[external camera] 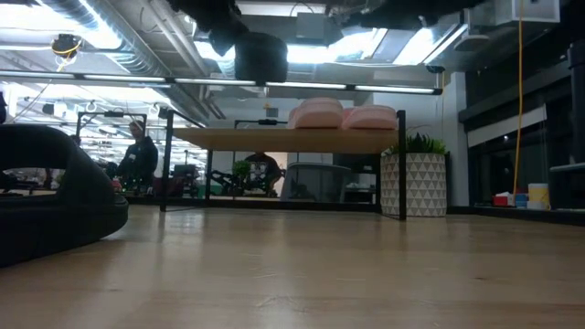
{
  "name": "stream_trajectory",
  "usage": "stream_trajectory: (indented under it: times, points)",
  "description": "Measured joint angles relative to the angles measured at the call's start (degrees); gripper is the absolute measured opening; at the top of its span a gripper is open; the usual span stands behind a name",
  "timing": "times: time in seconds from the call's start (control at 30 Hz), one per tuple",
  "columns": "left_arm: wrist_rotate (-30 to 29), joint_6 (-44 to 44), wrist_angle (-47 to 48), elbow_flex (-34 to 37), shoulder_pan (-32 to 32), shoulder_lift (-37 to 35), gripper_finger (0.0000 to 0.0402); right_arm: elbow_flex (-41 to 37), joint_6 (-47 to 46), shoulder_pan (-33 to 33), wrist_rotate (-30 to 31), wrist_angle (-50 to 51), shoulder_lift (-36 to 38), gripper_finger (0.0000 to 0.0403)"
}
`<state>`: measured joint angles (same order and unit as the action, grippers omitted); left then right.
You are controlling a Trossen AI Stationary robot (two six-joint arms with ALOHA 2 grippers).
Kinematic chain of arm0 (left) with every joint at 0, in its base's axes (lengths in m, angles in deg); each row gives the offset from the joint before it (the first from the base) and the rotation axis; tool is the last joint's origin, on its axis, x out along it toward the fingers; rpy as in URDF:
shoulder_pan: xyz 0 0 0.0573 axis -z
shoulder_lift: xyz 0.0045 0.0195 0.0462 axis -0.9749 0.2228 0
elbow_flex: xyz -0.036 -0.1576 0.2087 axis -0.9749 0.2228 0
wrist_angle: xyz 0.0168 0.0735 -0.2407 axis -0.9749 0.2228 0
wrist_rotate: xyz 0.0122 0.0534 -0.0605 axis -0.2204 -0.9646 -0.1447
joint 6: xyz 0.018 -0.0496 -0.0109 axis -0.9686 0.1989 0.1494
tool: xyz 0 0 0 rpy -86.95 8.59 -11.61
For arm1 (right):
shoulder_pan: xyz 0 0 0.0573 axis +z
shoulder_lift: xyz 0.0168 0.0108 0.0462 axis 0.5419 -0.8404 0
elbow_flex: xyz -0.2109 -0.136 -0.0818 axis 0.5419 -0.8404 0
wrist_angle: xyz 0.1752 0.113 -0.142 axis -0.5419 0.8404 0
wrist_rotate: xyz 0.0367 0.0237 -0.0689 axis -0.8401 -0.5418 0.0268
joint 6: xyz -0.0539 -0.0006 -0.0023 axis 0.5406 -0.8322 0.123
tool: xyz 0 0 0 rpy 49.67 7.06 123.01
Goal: Pick and place slides into the shelf
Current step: Put the top black slides on the shelf
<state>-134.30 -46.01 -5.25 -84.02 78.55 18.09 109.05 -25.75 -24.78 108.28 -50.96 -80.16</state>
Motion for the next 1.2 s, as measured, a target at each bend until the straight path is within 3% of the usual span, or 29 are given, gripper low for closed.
stream_trajectory:
  times: [0.2,0.3,0.83,1.2]
  points:
    - [1.0,0.0,0.0,0.0,-3.3,0.0,0.0002,-6.2,0.7,0.0,0.0,-3.6,5.0,0.0013]
    - [5.4,0.0,0.0,0.0,-5.5,0.0,0.0002,-8.1,1.0,0.0,0.0,-5.1,5.8,0.0006]
    - [18.3,3.0,1.6,-0.1,-16.3,1.0,0.0002,-10.0,0.6,0.0,0.0,-5.1,5.7,0.0023]
    - [20.8,2.9,2.0,-0.1,-21.1,5.3,0.0002,-10.0,0.8,0.0,0.1,-5.1,5.7,0.0017]
